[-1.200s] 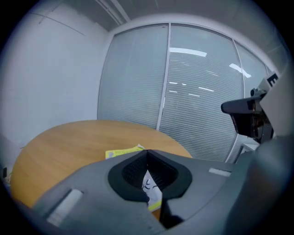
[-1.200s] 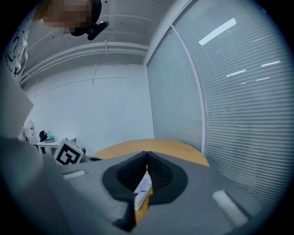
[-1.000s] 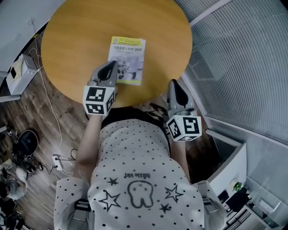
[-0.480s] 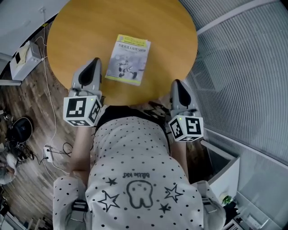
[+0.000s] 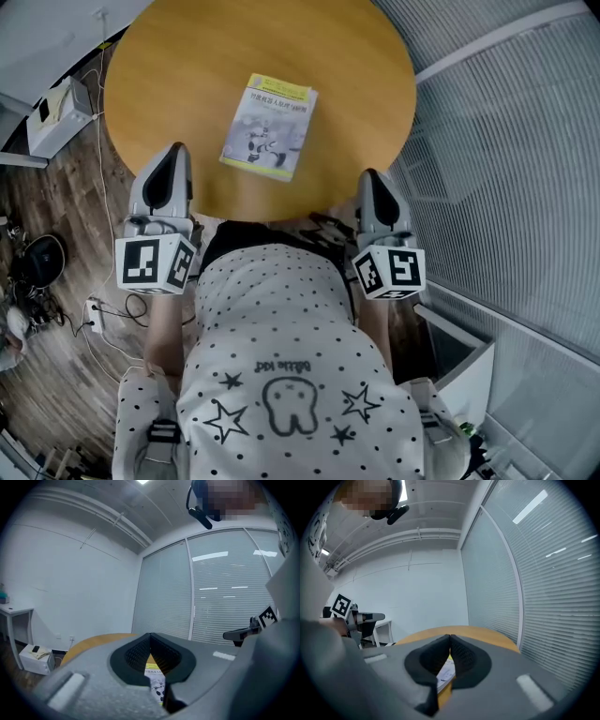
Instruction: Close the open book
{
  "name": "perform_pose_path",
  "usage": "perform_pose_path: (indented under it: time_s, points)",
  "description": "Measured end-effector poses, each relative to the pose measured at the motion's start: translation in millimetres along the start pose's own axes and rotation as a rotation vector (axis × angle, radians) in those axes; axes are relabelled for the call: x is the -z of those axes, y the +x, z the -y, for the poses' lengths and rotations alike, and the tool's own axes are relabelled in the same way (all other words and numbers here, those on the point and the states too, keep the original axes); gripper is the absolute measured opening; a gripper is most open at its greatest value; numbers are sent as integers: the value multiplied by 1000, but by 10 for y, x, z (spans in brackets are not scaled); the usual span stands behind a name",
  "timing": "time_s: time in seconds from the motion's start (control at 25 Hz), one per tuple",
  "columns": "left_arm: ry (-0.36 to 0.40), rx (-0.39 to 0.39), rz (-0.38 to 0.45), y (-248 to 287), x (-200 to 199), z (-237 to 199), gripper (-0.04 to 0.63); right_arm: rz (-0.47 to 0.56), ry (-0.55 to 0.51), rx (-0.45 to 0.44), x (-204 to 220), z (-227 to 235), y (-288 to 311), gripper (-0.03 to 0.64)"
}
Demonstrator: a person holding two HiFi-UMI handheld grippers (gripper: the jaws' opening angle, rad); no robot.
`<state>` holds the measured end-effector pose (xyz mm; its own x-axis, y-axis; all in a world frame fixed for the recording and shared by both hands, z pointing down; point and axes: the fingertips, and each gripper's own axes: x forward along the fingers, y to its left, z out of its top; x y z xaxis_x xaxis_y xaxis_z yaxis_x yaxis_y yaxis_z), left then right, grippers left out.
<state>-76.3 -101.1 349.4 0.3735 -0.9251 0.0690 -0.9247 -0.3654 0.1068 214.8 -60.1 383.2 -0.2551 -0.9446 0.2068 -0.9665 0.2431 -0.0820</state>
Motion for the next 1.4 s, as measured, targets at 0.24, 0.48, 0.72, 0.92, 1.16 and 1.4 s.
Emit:
perform_pose_path:
  time_s: [0.24,0.48,0.72,0.92,1.16,1.4]
  points:
    - [-16,-37,-21,-199,20,-7,9,0,-2,-15,-16,-22,-2,5]
    - [10,-60,-27,-340,49,31,9,3,-7,-32,-31,-45,-17,5]
    - [10,-90,-31,-449,88,-10,9,5,-9,-50,-36,-68,-8,5]
    - [11,-115,-37,-482,112,-93,9,5,-3,-51,-14,-47,7,5]
    - [21,-102,-39,-436,90,-107,9,6,9,-44,20,-17,-3,5]
    - [16,-79,-46,-399,123,-68,9,2,18,-36,37,-18,-5,5]
